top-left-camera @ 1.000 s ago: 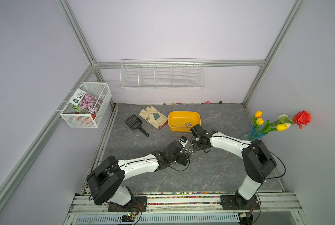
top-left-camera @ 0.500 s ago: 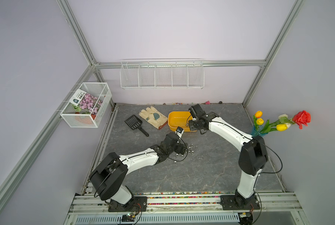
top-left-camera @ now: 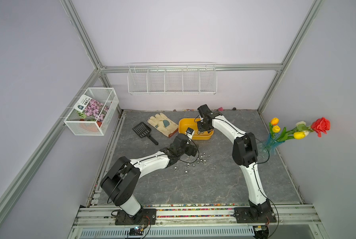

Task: Put the nuts on the desktop into the storage box
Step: Place the nut in the storage box.

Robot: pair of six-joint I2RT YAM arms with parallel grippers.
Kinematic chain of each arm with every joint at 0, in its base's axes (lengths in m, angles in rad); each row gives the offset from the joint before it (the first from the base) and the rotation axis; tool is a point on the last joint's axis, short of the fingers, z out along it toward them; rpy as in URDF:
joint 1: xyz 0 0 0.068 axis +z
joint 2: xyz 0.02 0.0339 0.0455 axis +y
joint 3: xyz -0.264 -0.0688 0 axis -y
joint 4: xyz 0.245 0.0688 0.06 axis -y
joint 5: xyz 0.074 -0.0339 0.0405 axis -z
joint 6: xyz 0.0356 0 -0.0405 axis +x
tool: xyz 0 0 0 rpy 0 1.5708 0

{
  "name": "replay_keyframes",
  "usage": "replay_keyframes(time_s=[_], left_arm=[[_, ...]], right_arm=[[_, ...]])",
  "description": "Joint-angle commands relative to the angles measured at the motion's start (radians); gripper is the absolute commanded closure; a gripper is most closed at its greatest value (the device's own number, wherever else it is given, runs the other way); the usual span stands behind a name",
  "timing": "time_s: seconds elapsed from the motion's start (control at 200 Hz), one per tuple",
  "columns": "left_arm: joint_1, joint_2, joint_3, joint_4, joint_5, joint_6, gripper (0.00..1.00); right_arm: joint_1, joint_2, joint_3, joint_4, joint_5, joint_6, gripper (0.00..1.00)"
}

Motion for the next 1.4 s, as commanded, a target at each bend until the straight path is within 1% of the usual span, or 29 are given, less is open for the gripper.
replay_keyframes(time_s=[0.0, 0.24, 0.375, 0.455, 0.55, 0.635, 0.804, 0.899, 1.094, 1.204, 1.394], left_arm=[[0.017, 0.021, 0.024, 0.018, 0.031, 0.009, 0.0], [0.03, 0.051, 0.038, 0.016, 0.045, 0.006, 0.0], [0.032, 0.058, 0.045, 0.011, 0.048, 0.008, 0.0], [0.032, 0.059, 0.045, 0.008, 0.05, 0.006, 0.0], [0.032, 0.058, 0.043, 0.005, 0.051, 0.006, 0.0], [0.032, 0.054, 0.042, 0.005, 0.051, 0.007, 0.0], [0.032, 0.038, 0.035, 0.005, 0.053, 0.008, 0.0], [0.031, 0.021, 0.03, 0.003, 0.052, 0.011, 0.0], [0.032, -0.026, 0.005, 0.001, 0.04, 0.019, 0.0], [0.033, -0.046, -0.011, -0.003, 0.039, 0.017, 0.0], [0.033, -0.071, -0.033, -0.014, 0.044, 0.01, 0.0]], right_arm=[[-0.008, 0.039, 0.041, -0.032, -0.028, -0.019, 0.81], [-0.02, 0.098, 0.063, -0.022, -0.045, -0.016, 0.81], [-0.021, 0.116, 0.069, -0.022, -0.052, -0.016, 0.79], [-0.021, 0.12, 0.07, -0.022, -0.053, -0.016, 0.75], [-0.021, 0.12, 0.07, -0.024, -0.054, -0.018, 0.66], [-0.021, 0.116, 0.071, -0.025, -0.059, -0.021, 0.61], [-0.022, 0.083, 0.071, -0.028, -0.096, -0.035, 0.58], [-0.017, 0.037, 0.064, -0.031, -0.113, -0.038, 0.57], [0.015, -0.12, -0.022, -0.011, -0.061, -0.059, 0.57], [0.04, -0.228, -0.134, 0.018, -0.015, -0.067, 0.57], [0.09, -0.415, -0.402, 0.081, 0.05, -0.045, 0.56]])
